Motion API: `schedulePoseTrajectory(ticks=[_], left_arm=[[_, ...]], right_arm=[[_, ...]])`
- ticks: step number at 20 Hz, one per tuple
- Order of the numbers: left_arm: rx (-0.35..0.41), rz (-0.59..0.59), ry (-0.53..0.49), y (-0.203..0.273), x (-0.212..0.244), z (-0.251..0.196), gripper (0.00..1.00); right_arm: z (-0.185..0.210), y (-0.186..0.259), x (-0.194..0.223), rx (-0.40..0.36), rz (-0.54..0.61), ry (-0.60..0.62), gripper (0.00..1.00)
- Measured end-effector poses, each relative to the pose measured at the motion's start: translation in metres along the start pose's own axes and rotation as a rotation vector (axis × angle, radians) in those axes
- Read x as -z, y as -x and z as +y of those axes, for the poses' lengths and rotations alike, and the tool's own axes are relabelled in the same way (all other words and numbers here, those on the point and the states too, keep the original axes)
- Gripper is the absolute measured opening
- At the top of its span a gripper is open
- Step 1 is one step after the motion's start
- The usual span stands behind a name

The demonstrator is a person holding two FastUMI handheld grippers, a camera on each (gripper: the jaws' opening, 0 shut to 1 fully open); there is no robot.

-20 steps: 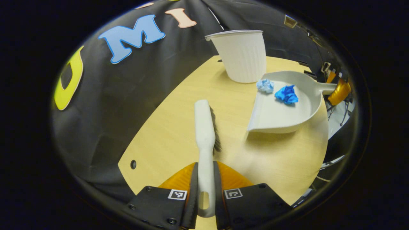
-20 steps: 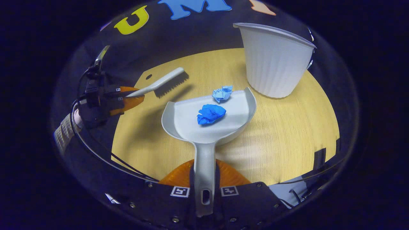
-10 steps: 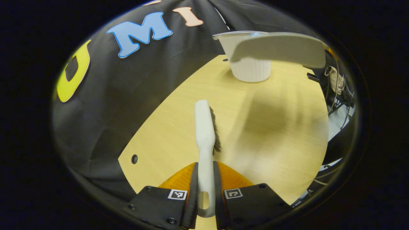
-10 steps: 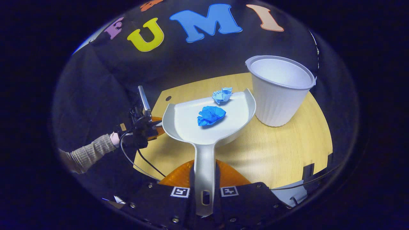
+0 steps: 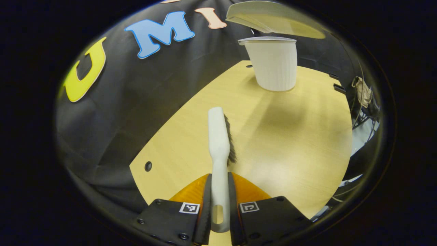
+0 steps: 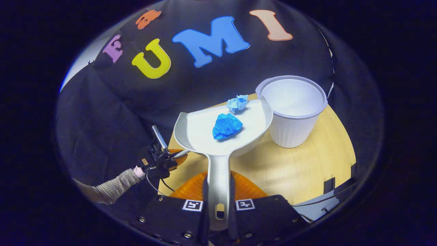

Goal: Pick up the small broom and dustpan from the desktop, sweep the trash into the dustpan with the broom, and then empty the trash into the garbage bin.

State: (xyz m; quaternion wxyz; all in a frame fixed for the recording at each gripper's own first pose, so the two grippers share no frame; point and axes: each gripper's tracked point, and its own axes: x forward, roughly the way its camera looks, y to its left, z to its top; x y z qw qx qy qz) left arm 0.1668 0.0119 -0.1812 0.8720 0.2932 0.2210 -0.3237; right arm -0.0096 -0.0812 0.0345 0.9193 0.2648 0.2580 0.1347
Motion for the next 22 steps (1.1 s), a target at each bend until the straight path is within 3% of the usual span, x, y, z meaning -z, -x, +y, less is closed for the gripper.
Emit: schedulePoseTrajectory(ticks=[7,18,22], left_arm=[[0.000,0.007,-0.002,0.002,0.001,0.001,0.30],[0.001,0.019,-0.033,-0.003,-0.005,-0.010,0.28],[0.005,0.024,-0.050,-0.002,-0.010,-0.015,0.31]], right_arm=[[-0.020,-0.011,-0.059,-0.072,-0.091,-0.233,0.20],[-0.023,-0.013,-0.110,-0.358,-0.171,-0.755,0.20],[-0.036,-0.010,-0.124,-0.471,-0.228,-1.010,0.20]])
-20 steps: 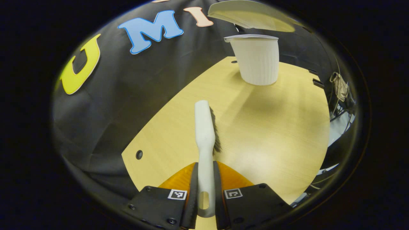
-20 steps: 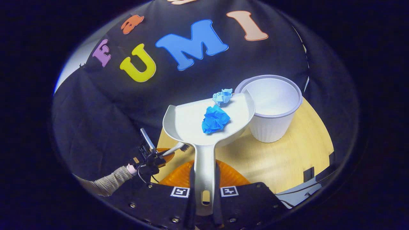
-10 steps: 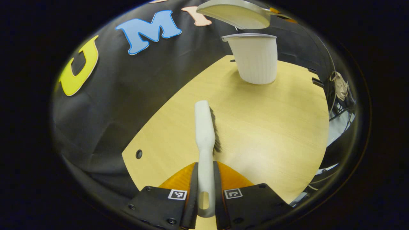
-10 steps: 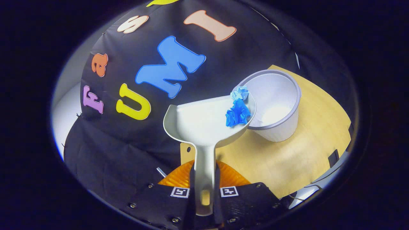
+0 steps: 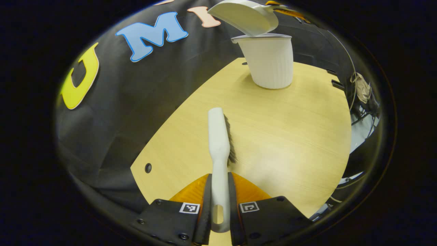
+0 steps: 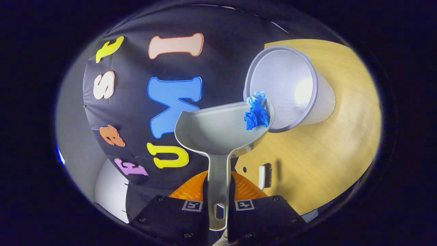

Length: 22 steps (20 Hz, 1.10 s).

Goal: Pick up the small broom and dustpan from the desktop, sweep the trash into the dustpan with the broom, and then empty the trash into the garbage bin.

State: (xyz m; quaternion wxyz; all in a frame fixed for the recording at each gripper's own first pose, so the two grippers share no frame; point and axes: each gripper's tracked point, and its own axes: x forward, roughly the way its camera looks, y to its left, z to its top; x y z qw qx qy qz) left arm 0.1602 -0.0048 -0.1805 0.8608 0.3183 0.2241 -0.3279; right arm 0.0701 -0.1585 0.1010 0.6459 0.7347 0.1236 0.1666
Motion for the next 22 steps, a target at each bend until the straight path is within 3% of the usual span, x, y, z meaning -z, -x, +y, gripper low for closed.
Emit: schedulePoseTrajectory(ticks=[4,8,11,14,22], left_arm=[[0.004,0.005,-0.010,-0.001,-0.006,-0.003,0.31],[0.005,0.009,-0.018,-0.001,-0.009,-0.006,0.31],[0.002,0.012,-0.024,-0.001,-0.011,-0.006,0.31],[-0.004,0.013,-0.021,-0.001,-0.013,-0.005,0.31],[-0.016,0.016,0.003,0.000,-0.006,-0.001,0.31]], right_arm=[[0.005,0.007,-0.022,-0.116,-0.080,-0.240,0.20],[0.007,0.009,-0.032,-0.169,-0.113,-0.353,0.20],[0.009,0.007,-0.026,-0.174,-0.091,-0.329,0.20],[0.006,0.002,-0.008,-0.121,-0.046,-0.175,0.20],[-0.002,-0.013,0.069,-0.051,0.180,0.038,0.20]])
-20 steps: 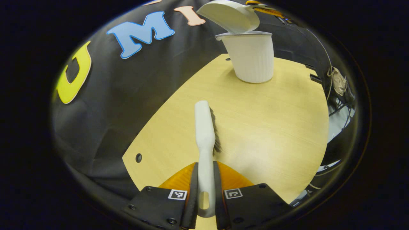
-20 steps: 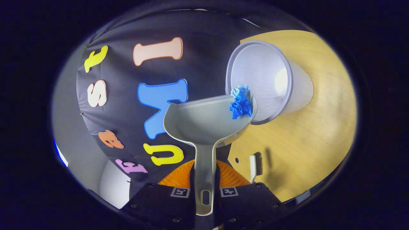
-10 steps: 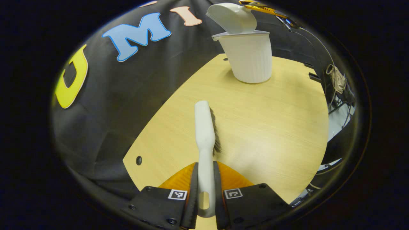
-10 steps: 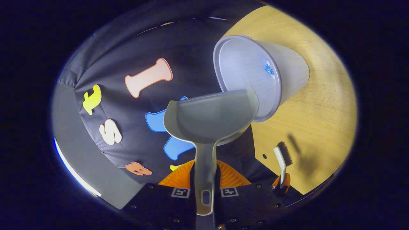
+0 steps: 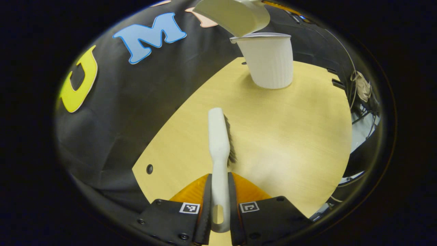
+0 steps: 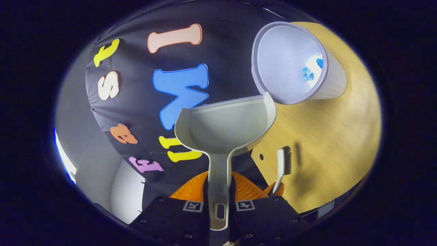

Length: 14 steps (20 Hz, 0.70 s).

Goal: Pick up the small broom and dustpan from the desktop, sweep the trash into the dustpan with the broom, and then empty the trash into the garbage bin.

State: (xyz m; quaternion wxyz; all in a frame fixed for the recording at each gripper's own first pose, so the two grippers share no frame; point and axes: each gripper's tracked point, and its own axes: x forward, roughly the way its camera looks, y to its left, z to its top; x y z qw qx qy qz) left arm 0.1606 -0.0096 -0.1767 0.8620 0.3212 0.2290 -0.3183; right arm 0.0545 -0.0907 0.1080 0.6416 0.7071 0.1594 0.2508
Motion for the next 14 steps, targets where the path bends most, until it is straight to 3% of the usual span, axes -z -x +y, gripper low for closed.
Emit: schedulePoseTrajectory(ticks=[5,14], left_arm=[[-0.013,0.008,0.035,0.009,0.014,0.005,0.31],[-0.047,0.039,0.092,0.019,0.034,-0.001,0.31]], right_arm=[[-0.032,-0.013,0.027,0.104,0.092,0.096,0.20],[-0.129,-0.015,0.045,0.380,0.161,0.276,0.21]])
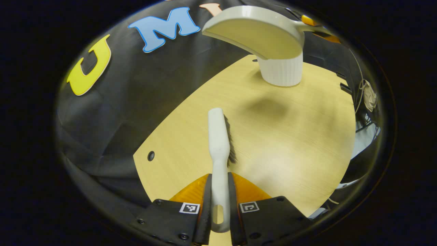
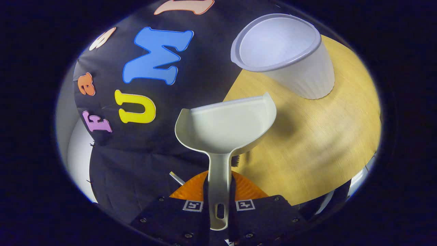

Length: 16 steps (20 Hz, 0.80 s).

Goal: Pick up the small broom and dustpan from the desktop, sweep the trash into the dustpan with the broom, and then empty the trash into the garbage bin.

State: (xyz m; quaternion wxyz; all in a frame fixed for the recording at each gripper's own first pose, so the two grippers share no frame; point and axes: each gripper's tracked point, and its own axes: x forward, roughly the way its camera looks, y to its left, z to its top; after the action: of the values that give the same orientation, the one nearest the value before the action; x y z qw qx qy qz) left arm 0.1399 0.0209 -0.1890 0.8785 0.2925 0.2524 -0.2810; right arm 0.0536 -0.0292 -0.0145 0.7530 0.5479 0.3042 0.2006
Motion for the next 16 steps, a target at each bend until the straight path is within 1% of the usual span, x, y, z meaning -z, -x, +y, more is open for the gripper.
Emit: schedulePoseTrajectory(ticks=[1,2,5,6,7,9,10,12,15,16], left_arm=[[0.001,0.004,0.009,0.000,0.004,-0.003,0.31],[0.002,0.008,0.017,0.000,0.005,-0.006,0.28],[-0.005,0.022,0.027,0.001,0.008,-0.011,0.31],[-0.004,0.024,0.031,0.000,0.009,-0.015,0.28],[-0.002,0.026,0.037,0.000,0.008,-0.019,0.29],[-0.006,0.032,0.047,-0.002,0.011,-0.020,0.28],[-0.011,0.036,0.054,-0.003,0.012,-0.022,0.31],[-0.018,0.044,0.066,-0.006,0.012,-0.026,0.31],[-0.014,0.051,0.072,-0.008,0.016,-0.036,0.31],[-0.012,0.053,0.071,-0.009,0.018,-0.040,0.31]], right_arm=[[-0.011,-0.002,0.004,0.029,0.005,0.012,0.21],[-0.023,-0.005,0.010,0.060,0.013,0.030,0.20],[-0.057,-0.013,0.021,0.158,0.019,0.095,0.20],[-0.068,-0.015,0.022,0.190,0.018,0.119,0.20],[-0.068,-0.026,0.024,0.219,0.020,0.143,0.20],[-0.086,-0.034,0.028,0.280,0.020,0.188,0.21],[-0.095,-0.036,0.028,0.314,0.025,0.216,0.21],[-0.117,-0.046,0.030,0.376,0.030,0.270,0.21],[-0.134,-0.051,0.035,0.433,0.043,0.317,0.20],[-0.134,-0.054,0.035,0.443,0.044,0.322,0.20]])
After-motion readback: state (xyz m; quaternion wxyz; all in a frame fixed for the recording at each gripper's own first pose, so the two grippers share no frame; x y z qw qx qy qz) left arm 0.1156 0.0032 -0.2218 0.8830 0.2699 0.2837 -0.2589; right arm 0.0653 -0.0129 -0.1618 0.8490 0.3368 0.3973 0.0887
